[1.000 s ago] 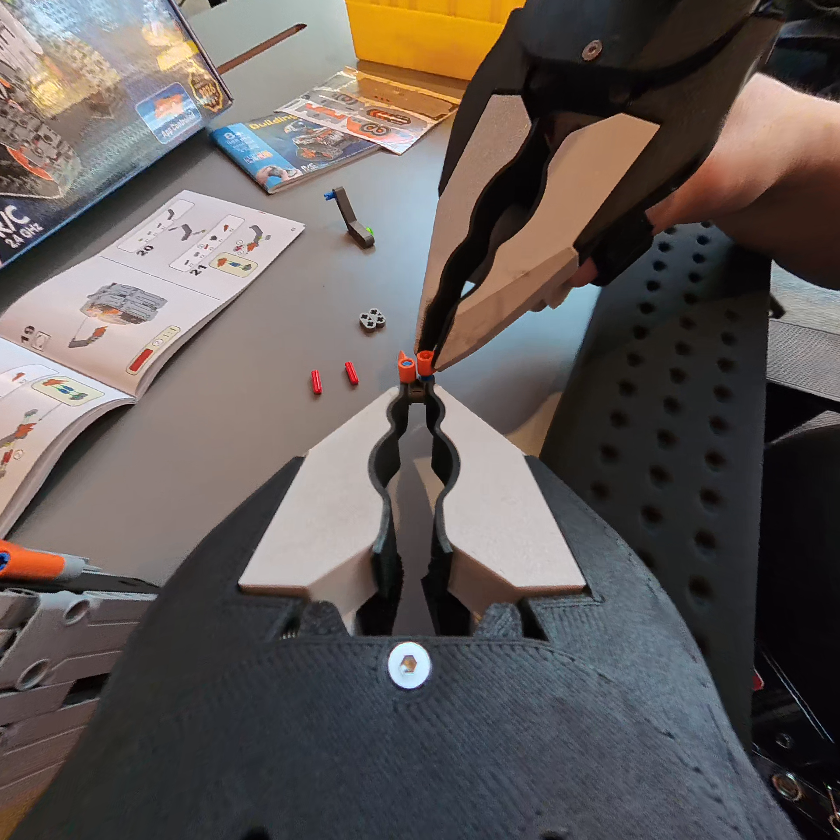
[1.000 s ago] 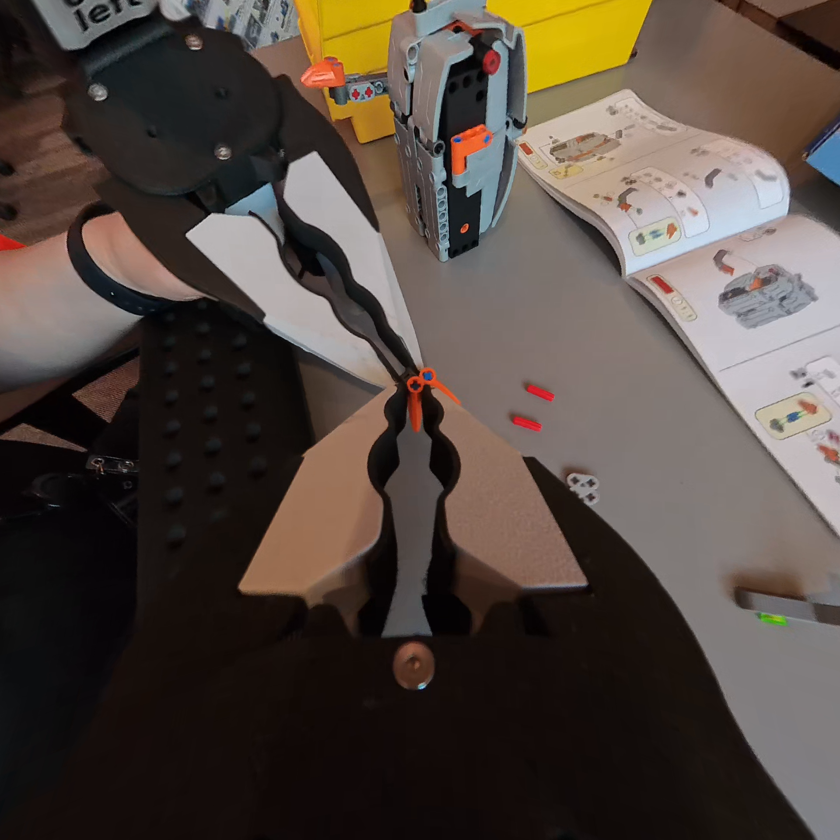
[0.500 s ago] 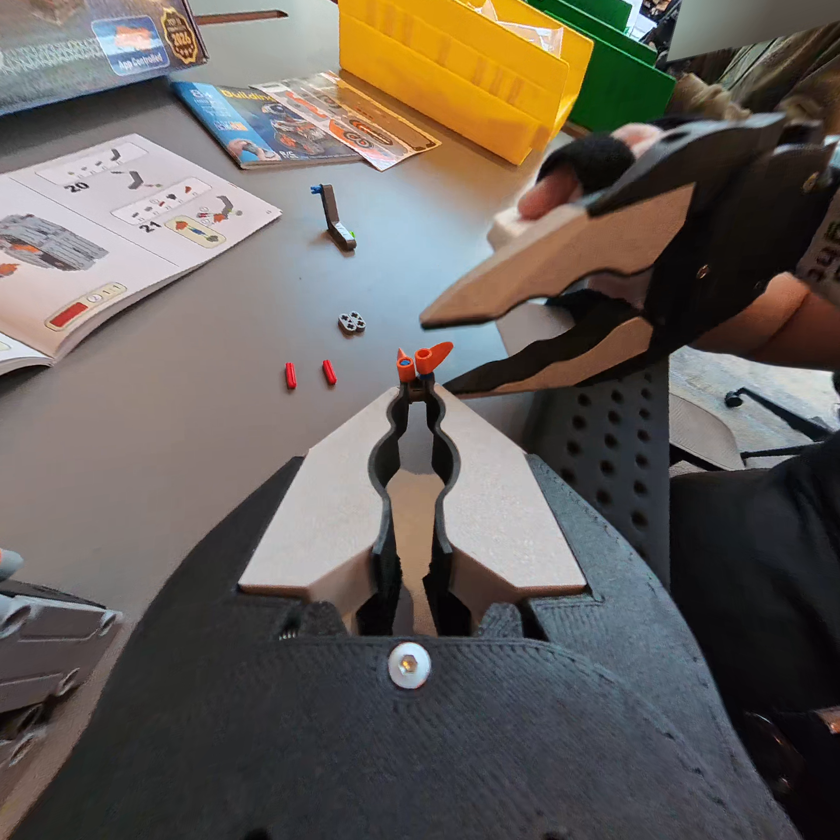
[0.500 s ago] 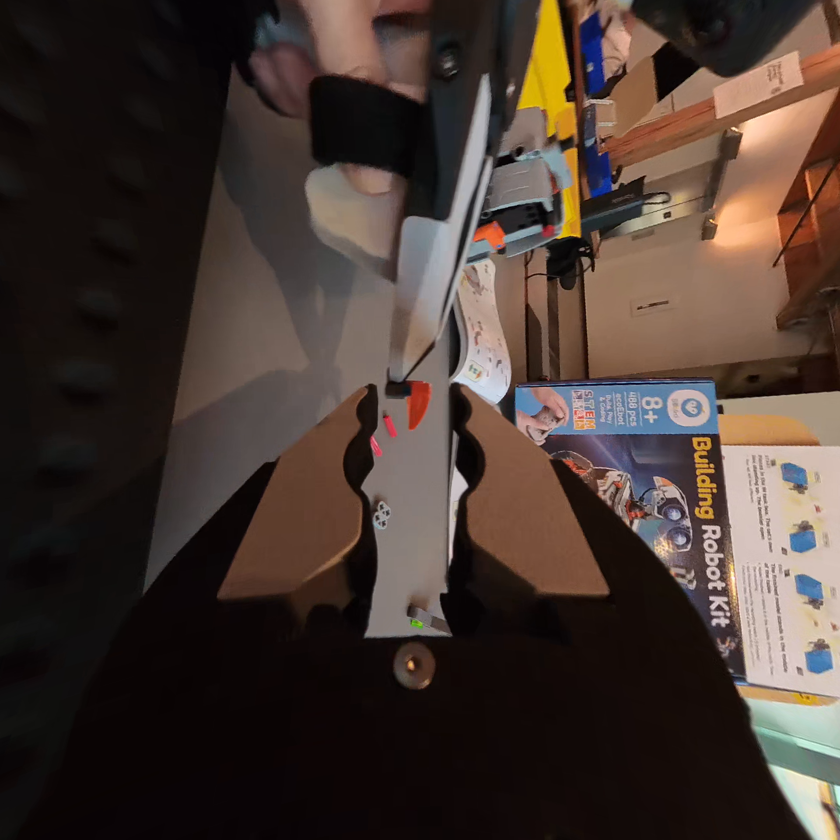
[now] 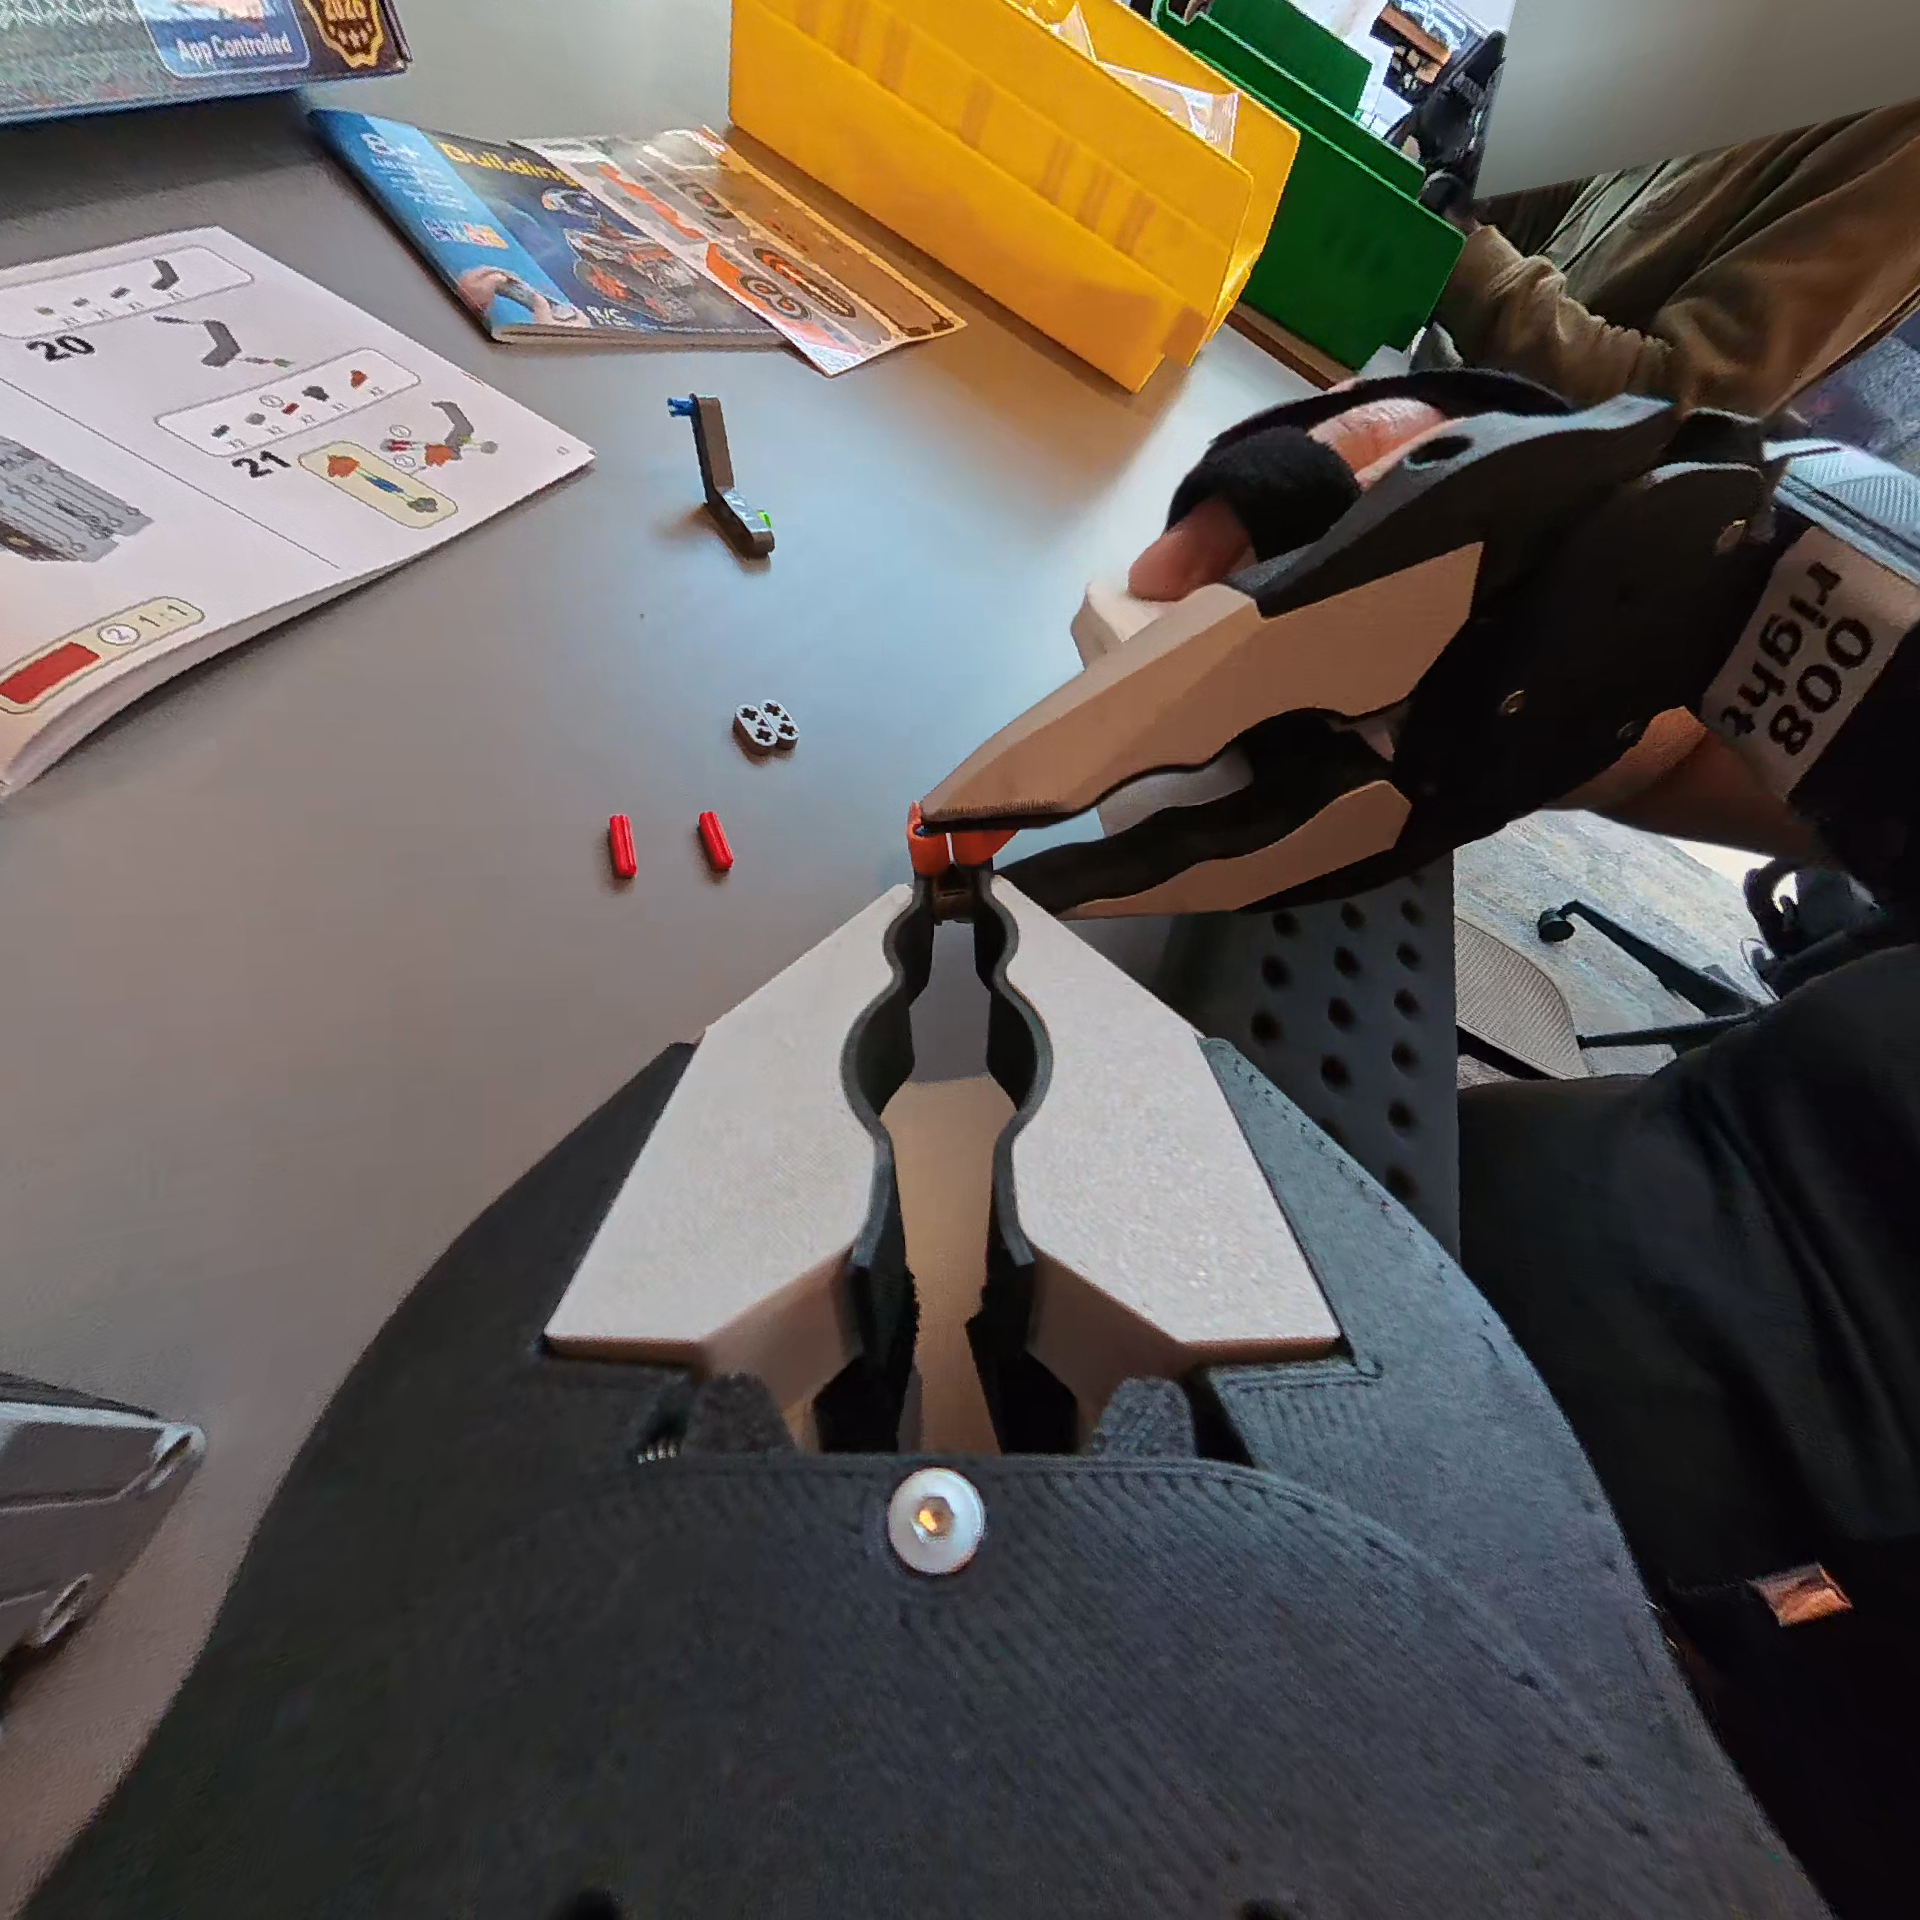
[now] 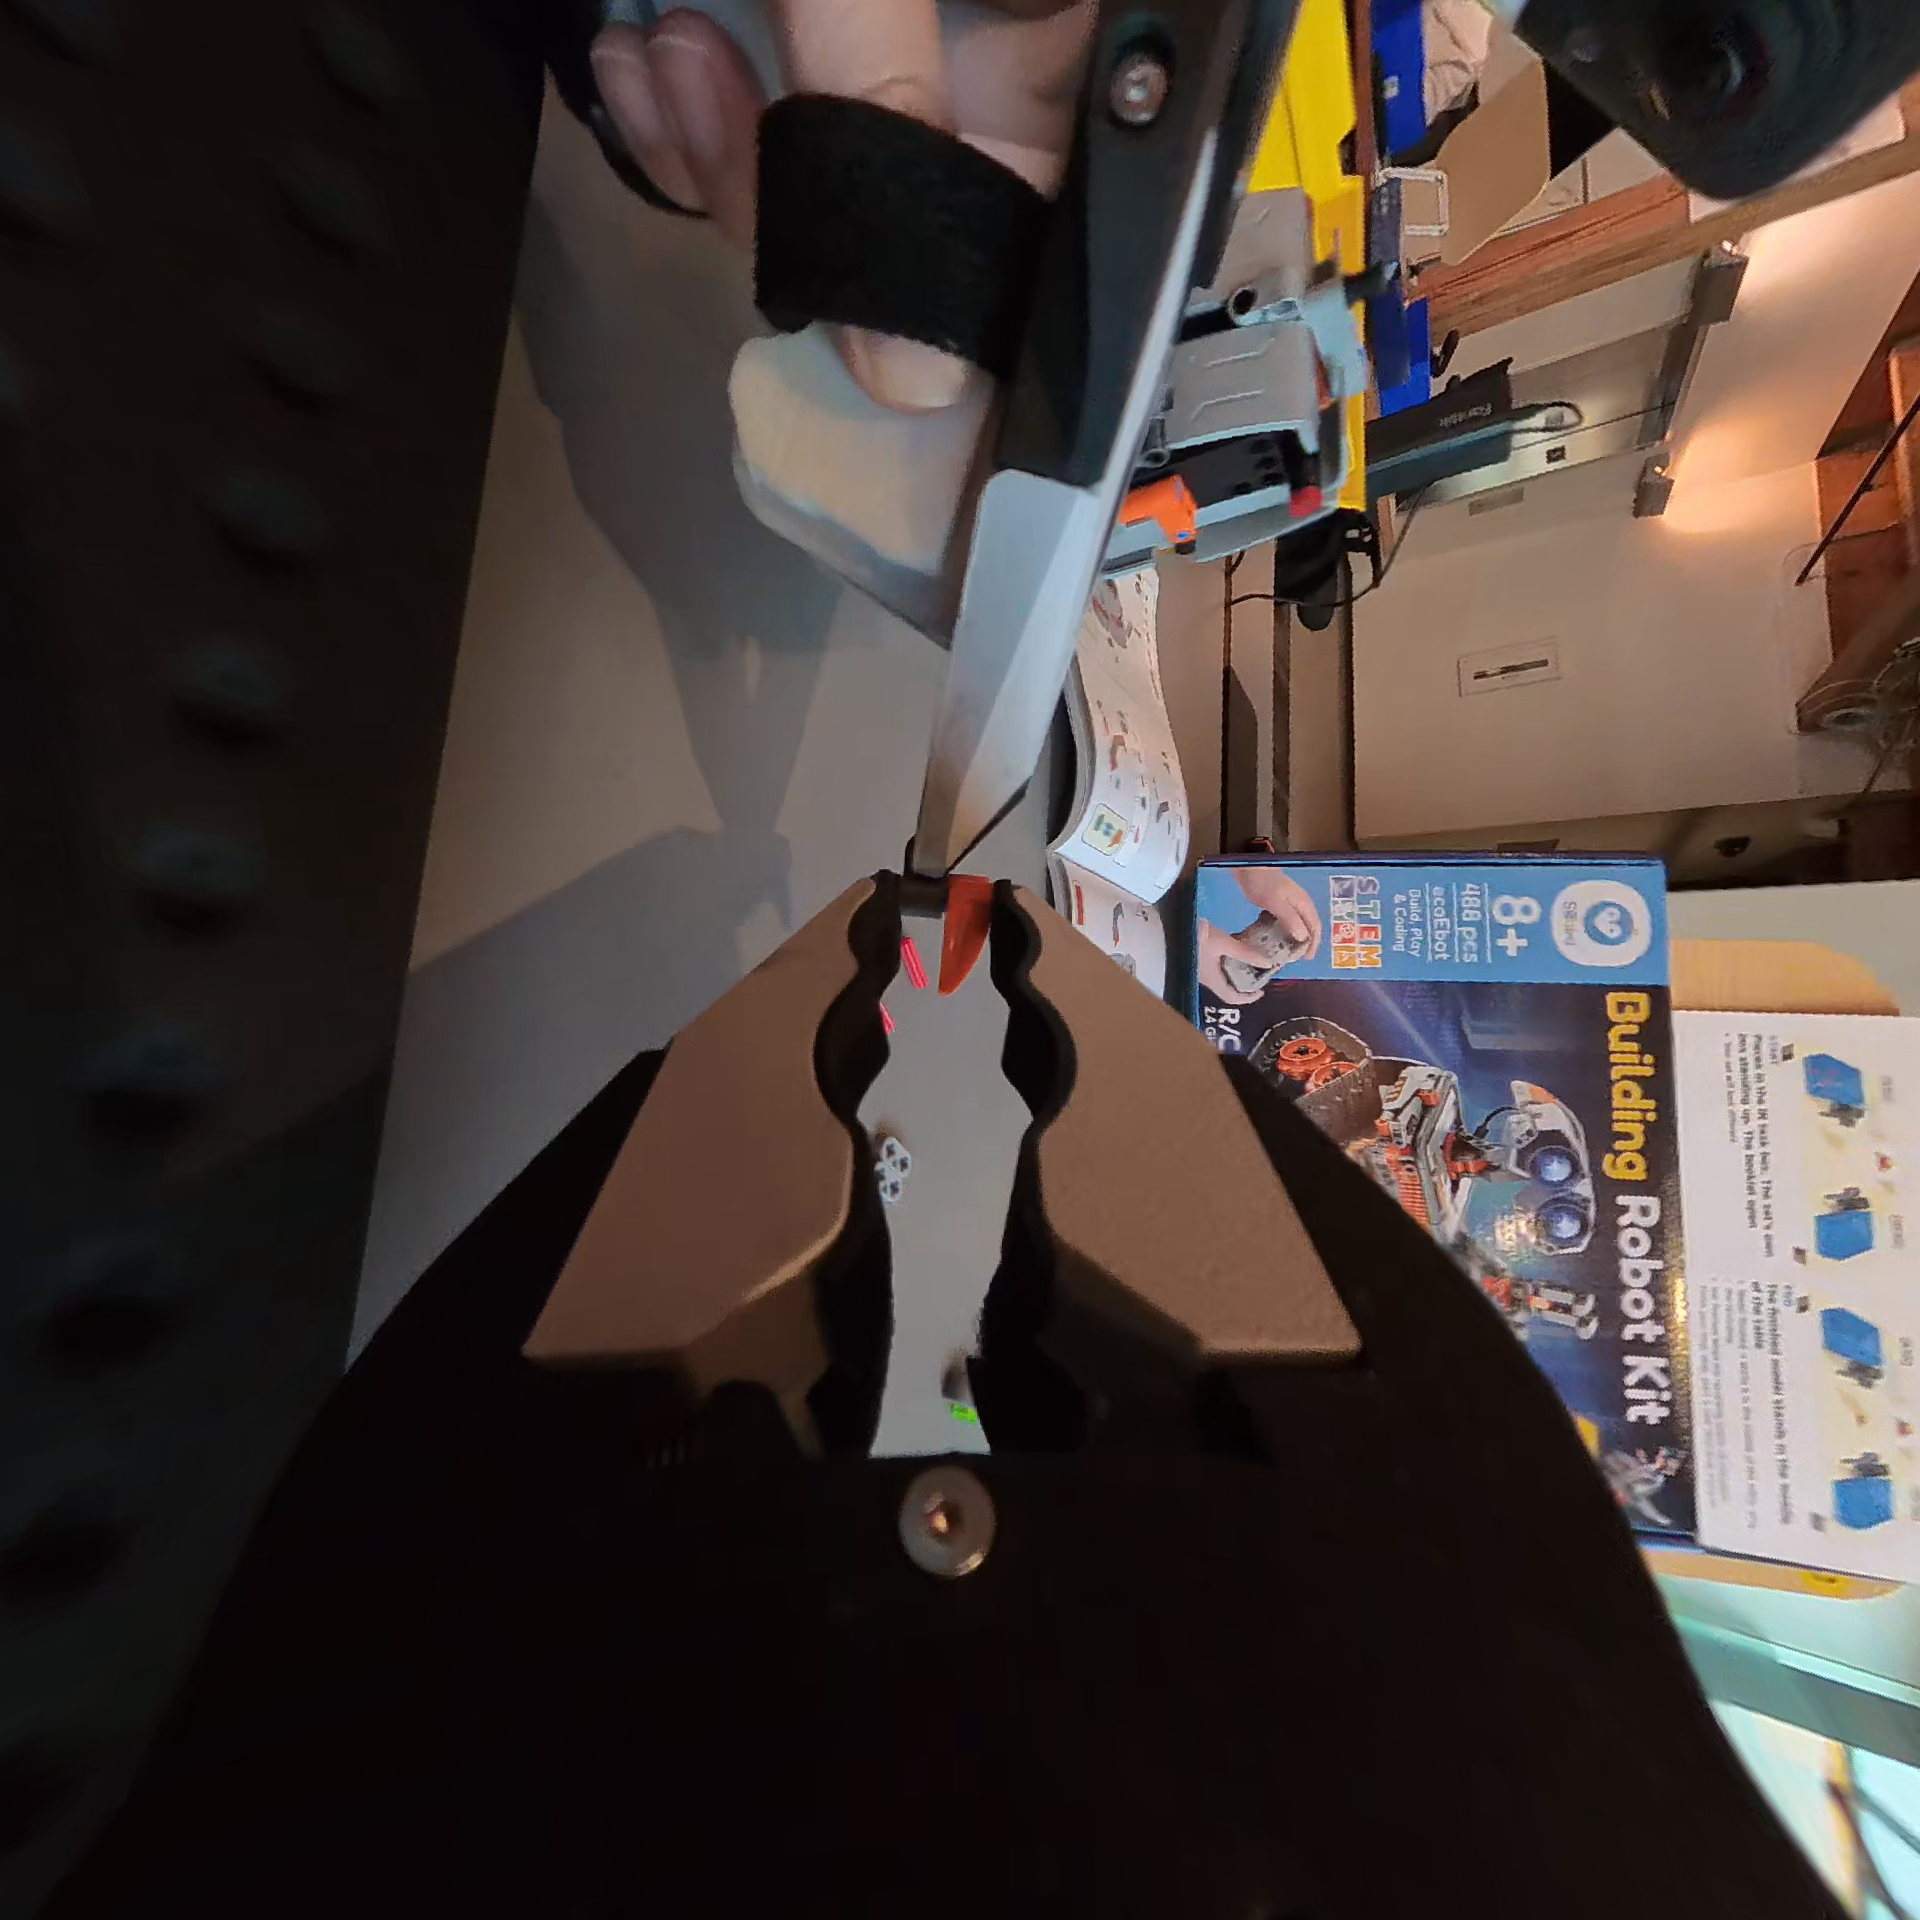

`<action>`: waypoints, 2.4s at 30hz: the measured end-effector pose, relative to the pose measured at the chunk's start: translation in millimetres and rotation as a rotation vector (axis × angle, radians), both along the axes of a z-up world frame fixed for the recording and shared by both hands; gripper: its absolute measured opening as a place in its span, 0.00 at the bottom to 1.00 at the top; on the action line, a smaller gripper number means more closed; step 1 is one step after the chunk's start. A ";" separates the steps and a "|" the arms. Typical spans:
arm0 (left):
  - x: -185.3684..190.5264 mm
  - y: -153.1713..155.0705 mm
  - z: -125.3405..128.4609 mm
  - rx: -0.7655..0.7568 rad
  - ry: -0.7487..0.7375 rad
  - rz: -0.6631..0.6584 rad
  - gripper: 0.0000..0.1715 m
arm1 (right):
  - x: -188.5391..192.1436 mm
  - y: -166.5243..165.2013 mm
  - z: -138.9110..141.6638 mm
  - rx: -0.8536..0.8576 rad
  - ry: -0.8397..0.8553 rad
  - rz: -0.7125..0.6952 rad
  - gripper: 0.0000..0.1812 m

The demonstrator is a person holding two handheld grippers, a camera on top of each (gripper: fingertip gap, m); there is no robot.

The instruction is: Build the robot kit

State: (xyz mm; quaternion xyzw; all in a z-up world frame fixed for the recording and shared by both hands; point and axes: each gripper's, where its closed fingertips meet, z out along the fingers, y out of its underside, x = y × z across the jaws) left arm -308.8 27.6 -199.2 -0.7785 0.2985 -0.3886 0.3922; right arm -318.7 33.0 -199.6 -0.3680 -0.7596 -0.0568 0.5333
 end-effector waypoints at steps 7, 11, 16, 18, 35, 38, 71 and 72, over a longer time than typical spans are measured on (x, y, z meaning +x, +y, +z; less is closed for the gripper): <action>-2.0 1.8 -5.8 -0.048 0.012 0.013 0.03 | -1.5 1.8 -6.7 0.048 -0.046 0.014 0.09; -1.9 1.5 -7.3 -0.062 0.012 0.009 0.03 | -0.9 1.7 -7.9 0.071 -0.045 0.016 0.08; -6.0 5.3 0.9 -0.026 -0.025 0.041 0.03 | -5.5 4.7 5.2 0.019 0.093 0.045 0.09; -9.1 6.1 6.9 -0.007 -0.059 0.055 0.03 | -2.0 2.5 10.2 -0.054 0.140 0.060 0.13; 17.2 -27.4 45.4 0.470 0.001 -0.090 0.03 | 24.1 -30.1 46.0 -0.972 0.366 0.315 0.16; 17.3 -30.1 49.9 0.494 -0.017 -0.097 0.03 | 24.7 -32.1 46.7 -0.993 0.360 0.324 0.15; 27.5 -49.5 54.4 0.585 -0.001 -0.191 0.03 | 37.1 -49.7 57.7 -1.009 0.336 0.465 0.06; 27.9 -49.2 54.4 0.603 0.011 -0.188 0.03 | 38.1 -49.9 57.6 -0.986 0.332 0.469 0.07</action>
